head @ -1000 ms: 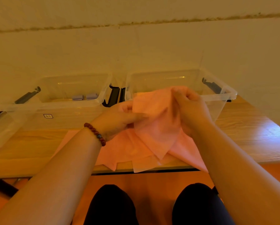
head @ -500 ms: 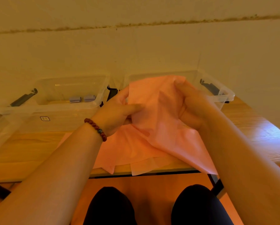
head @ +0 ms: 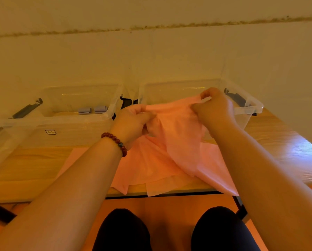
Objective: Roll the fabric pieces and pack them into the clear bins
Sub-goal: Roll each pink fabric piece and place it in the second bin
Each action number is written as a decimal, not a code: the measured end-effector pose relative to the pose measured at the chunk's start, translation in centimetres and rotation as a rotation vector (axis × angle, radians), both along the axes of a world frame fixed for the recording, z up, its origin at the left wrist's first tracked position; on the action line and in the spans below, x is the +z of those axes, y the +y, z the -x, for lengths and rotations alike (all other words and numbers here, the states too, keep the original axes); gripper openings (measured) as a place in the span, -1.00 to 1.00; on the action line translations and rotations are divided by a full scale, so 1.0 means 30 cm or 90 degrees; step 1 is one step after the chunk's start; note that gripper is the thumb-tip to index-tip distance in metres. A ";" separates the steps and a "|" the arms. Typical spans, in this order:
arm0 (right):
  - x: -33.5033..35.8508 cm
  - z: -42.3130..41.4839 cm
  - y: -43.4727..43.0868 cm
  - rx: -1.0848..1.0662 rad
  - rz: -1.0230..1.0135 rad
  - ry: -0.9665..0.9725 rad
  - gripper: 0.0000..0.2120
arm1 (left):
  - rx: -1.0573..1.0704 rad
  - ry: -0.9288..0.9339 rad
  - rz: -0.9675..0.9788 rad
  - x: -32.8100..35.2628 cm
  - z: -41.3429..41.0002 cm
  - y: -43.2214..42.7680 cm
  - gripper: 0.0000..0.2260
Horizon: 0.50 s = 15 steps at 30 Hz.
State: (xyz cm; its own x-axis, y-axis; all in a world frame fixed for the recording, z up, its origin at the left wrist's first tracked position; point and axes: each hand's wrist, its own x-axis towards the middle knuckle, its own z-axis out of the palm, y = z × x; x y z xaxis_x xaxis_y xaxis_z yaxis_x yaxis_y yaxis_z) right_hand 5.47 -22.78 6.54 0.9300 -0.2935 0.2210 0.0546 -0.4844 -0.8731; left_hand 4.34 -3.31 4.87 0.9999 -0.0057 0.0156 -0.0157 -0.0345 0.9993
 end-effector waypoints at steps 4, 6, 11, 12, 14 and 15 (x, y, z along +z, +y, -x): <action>-0.044 0.040 0.012 -0.062 -0.194 -0.024 -0.69 | 0.081 -0.020 -0.019 -0.009 -0.029 0.004 -0.88; -0.073 0.072 0.023 -0.048 -0.316 0.027 -0.69 | 0.093 -0.024 -0.032 -0.015 -0.040 0.005 -0.88; -0.109 0.139 0.064 0.134 -0.461 0.254 -0.83 | 0.054 -0.001 0.031 -0.016 -0.019 0.011 -0.92; -0.107 0.135 0.063 0.156 -0.468 0.243 -0.92 | 0.043 -0.005 0.033 -0.020 -0.009 0.014 -0.92; -0.083 0.121 0.056 0.170 -0.504 0.171 -0.92 | 0.018 -0.005 0.037 -0.035 0.007 0.017 -0.88; -0.063 0.115 0.054 0.184 -0.540 0.133 -0.89 | 0.000 0.004 0.046 -0.043 0.014 0.016 -0.84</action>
